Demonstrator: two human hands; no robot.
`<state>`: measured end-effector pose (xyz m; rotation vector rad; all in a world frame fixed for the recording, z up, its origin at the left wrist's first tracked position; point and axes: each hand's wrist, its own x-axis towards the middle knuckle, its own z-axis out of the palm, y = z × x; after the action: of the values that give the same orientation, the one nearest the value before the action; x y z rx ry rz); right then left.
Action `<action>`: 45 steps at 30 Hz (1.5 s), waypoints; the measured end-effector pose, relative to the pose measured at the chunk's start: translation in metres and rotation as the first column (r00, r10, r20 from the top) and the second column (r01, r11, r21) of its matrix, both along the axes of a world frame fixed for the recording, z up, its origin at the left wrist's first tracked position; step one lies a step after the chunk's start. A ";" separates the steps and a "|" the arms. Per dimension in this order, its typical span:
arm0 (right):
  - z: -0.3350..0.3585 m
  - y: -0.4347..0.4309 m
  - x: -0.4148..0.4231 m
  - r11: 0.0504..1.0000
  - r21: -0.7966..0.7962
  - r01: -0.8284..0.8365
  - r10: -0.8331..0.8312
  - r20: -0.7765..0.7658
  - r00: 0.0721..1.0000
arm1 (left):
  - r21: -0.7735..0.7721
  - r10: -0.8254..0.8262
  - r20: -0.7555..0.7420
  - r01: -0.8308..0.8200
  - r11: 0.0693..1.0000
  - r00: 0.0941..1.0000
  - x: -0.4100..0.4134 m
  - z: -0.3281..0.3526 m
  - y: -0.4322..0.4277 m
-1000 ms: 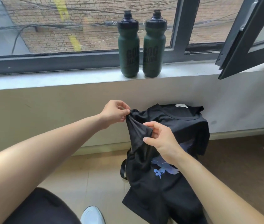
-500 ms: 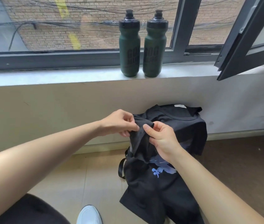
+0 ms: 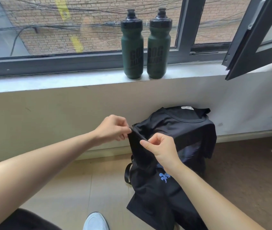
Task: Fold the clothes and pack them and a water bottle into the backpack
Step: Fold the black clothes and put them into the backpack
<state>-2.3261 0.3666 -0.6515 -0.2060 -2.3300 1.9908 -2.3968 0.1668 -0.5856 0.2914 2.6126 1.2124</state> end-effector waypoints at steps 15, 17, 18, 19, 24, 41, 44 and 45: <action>-0.025 -0.022 0.023 0.848 0.520 0.105 -0.108 -0.025 0.994 | -0.379 -0.044 -0.593 -0.230 0.896 0.804 -0.016 -0.001 -0.031; -0.021 -0.030 0.027 0.881 0.464 0.088 -0.092 -0.013 0.996 | -0.406 0.050 -0.529 -0.305 0.862 0.847 -0.016 -0.001 -0.032; -0.017 -0.034 0.027 0.913 0.403 0.071 -0.080 0.004 0.997 | -0.348 0.138 -0.501 -0.345 0.872 0.854 -0.016 0.002 -0.030; -0.012 -0.037 0.028 0.945 0.323 0.059 -0.067 0.014 0.998 | -0.261 0.228 -0.472 -0.382 0.887 0.852 -0.016 0.006 -0.028; 0.015 -0.019 0.025 0.975 -0.036 0.217 -0.215 0.066 0.974 | 0.175 0.396 -0.211 -0.364 0.915 0.894 -0.026 0.032 0.016; -0.034 0.064 0.007 0.834 -0.276 0.478 -0.287 0.523 0.803 | -0.056 0.116 0.369 -0.103 0.993 0.922 -0.064 -0.027 0.054; -0.031 0.065 0.004 0.888 -0.241 0.392 -0.270 0.418 0.868 | 0.085 0.054 0.497 -0.110 0.990 0.866 -0.064 -0.031 0.061; -0.031 0.065 0.004 0.934 -0.137 0.330 -0.265 0.353 0.897 | 0.121 0.067 0.503 -0.147 0.982 0.862 -0.065 -0.031 0.064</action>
<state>-2.3222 0.4317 -0.6825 -0.9190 -2.0960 2.1512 -2.4616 0.2308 -0.6161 -0.1343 2.1123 1.3208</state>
